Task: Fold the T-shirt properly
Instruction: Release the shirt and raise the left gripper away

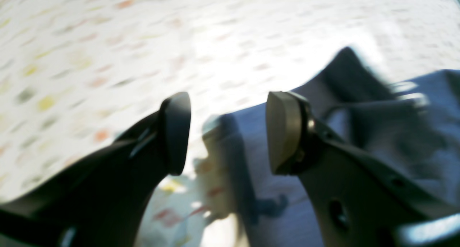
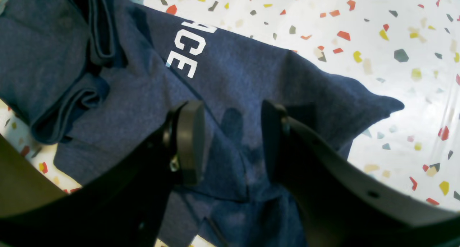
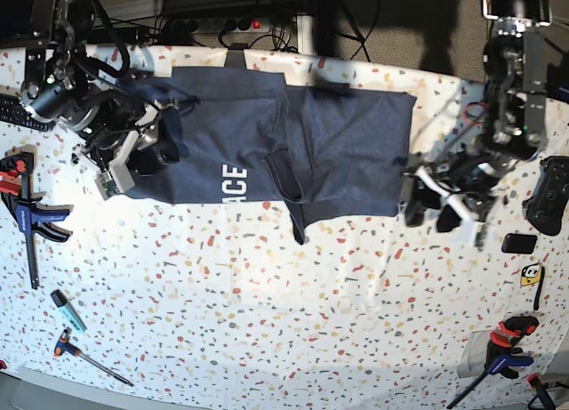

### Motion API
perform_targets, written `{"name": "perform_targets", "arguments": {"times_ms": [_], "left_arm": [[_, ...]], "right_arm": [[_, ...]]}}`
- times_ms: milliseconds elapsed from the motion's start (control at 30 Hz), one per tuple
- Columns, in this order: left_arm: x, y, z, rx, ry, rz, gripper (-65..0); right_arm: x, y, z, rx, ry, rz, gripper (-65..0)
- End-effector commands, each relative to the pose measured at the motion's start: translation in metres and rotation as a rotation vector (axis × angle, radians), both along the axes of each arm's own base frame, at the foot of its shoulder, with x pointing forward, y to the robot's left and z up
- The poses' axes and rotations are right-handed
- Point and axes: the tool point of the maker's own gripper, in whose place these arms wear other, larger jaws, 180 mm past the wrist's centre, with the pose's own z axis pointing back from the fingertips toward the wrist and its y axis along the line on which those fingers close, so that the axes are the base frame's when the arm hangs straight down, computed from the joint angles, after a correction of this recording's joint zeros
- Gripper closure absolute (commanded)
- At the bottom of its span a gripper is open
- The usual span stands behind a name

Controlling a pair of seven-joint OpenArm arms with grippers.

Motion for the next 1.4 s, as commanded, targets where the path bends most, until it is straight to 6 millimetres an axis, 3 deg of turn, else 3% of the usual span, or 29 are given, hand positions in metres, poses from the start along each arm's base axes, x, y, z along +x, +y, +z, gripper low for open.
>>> {"name": "perform_targets", "arguments": {"times_ms": [0, 167, 300, 467, 733, 1067, 1267, 1367], "left_arm": [[0.002, 0.006, 0.014, -0.008, -0.046, -0.002, -32.6], [-0.019, 0.041, -0.003, 0.036, 0.007, 0.045, -32.6], [-0.035, 0.056, -0.014, 0.052, 0.046, 0.068, -32.6], [-0.046, 0.060, -0.021, 0.044, 0.054, 0.083, -32.6], [-0.047, 0.060, -0.022, 0.044, 0.061, 0.082, -32.6], [-0.045, 0.060, -0.019, 0.038, 0.043, 0.085, -32.6], [-0.045, 0.060, -0.018, 0.038, 0.038, 0.085, -32.6], [-0.045, 0.060, -0.018, 0.037, 0.038, 0.085, -32.6]], "right_arm": [[0.004, -0.001, 0.011, -0.002, -0.034, 0.013, -26.0], [-0.006, -0.005, -0.003, -0.045, 0.054, 0.014, -26.1], [-0.010, -0.020, -0.013, -0.063, 0.130, -0.087, -26.1], [-0.015, -0.030, -0.031, -0.052, 0.196, -0.140, -26.1], [-0.029, -0.044, -0.065, -0.034, 0.309, -0.178, -26.1], [-0.031, -0.047, -0.059, 0.031, 0.353, -0.184, -26.1], [-0.001, -0.080, -0.033, -0.014, 0.274, -0.245, -26.1], [0.009, -0.101, -0.030, -0.031, 0.280, -0.280, -26.1]]}}
